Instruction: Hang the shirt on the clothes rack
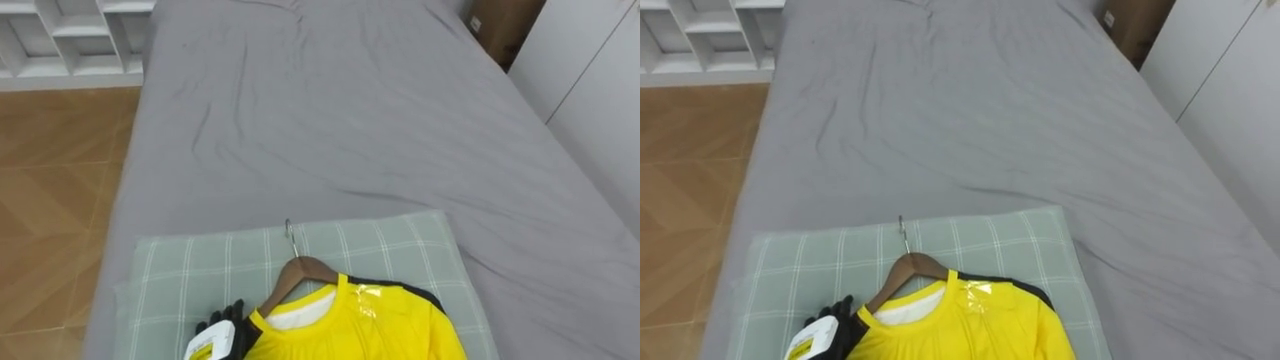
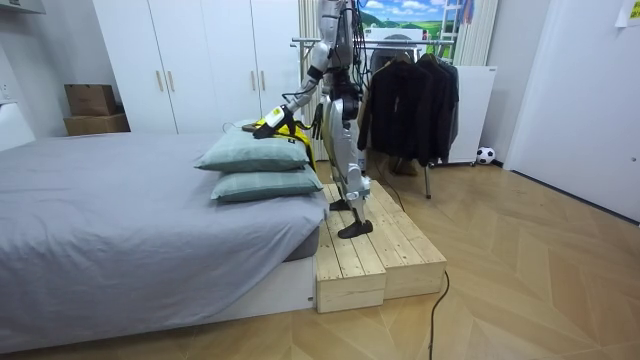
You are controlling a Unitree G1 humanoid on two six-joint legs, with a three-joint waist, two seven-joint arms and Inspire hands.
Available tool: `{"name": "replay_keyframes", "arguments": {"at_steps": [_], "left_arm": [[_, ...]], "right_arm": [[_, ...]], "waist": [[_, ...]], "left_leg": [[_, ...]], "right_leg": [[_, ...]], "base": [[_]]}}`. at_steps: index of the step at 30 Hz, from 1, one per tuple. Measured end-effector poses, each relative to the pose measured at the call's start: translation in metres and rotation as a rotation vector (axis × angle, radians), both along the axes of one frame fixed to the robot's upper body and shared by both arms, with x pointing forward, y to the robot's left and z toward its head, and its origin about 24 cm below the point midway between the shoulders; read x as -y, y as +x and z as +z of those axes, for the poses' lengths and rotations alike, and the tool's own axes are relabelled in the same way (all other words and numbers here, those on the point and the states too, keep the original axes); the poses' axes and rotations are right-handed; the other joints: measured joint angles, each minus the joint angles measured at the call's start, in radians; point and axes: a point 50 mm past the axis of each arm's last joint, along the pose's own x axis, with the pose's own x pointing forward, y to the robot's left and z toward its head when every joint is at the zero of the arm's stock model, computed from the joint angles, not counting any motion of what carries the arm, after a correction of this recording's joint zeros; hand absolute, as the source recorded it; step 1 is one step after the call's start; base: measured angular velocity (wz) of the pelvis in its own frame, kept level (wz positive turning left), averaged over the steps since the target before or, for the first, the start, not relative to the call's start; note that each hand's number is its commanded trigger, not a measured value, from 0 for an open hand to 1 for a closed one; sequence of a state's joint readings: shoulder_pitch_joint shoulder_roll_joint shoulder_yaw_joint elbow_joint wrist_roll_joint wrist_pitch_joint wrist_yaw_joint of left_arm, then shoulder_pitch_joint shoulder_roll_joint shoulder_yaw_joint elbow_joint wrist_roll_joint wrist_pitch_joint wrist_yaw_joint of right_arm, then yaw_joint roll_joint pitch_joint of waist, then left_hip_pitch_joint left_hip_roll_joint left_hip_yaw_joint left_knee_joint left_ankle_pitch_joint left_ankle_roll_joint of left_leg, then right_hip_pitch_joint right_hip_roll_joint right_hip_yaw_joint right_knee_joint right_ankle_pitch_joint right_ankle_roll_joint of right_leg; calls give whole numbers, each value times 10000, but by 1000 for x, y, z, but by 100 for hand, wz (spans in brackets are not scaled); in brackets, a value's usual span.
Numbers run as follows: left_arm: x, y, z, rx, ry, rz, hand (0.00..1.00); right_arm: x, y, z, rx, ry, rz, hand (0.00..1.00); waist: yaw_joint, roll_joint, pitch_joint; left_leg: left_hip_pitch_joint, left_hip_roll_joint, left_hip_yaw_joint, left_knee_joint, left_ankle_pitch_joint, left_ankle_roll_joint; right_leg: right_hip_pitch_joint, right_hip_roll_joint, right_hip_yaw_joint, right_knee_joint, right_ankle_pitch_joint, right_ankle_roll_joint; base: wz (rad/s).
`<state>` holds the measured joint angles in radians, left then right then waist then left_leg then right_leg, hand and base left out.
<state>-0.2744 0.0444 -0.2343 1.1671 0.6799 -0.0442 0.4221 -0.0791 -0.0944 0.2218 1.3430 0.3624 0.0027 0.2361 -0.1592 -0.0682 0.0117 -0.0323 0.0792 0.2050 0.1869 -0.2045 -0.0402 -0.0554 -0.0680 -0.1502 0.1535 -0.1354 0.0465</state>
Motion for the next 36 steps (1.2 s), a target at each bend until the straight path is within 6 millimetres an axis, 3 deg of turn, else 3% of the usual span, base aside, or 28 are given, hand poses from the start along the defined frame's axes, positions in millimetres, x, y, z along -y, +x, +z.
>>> {"name": "replay_keyframes", "arguments": {"at_steps": [12,26,36], "left_arm": [[-9,21,15,983,-188,929,100],[-9,14,8,449,-856,1648,100],[-7,11,6,339,-893,1655,100]], "right_arm": [[-2,1,0,-104,133,-144,0],[-3,4,0,-55,87,7,0],[-3,5,0,-43,-37,13,0]], "waist": [[18,-20,0],[15,-51,19],[12,39,41]], "left_leg": [[-110,0,-15,1,0,0],[-166,-3,-218,-46,0,0],[-81,-4,-802,-66,1,-1]], "right_leg": [[-114,-2,-20,35,2,-2],[-180,9,-39,8,1,-2],[-175,44,-50,165,0,-2]], "base": [[0],[0],[0]]}}
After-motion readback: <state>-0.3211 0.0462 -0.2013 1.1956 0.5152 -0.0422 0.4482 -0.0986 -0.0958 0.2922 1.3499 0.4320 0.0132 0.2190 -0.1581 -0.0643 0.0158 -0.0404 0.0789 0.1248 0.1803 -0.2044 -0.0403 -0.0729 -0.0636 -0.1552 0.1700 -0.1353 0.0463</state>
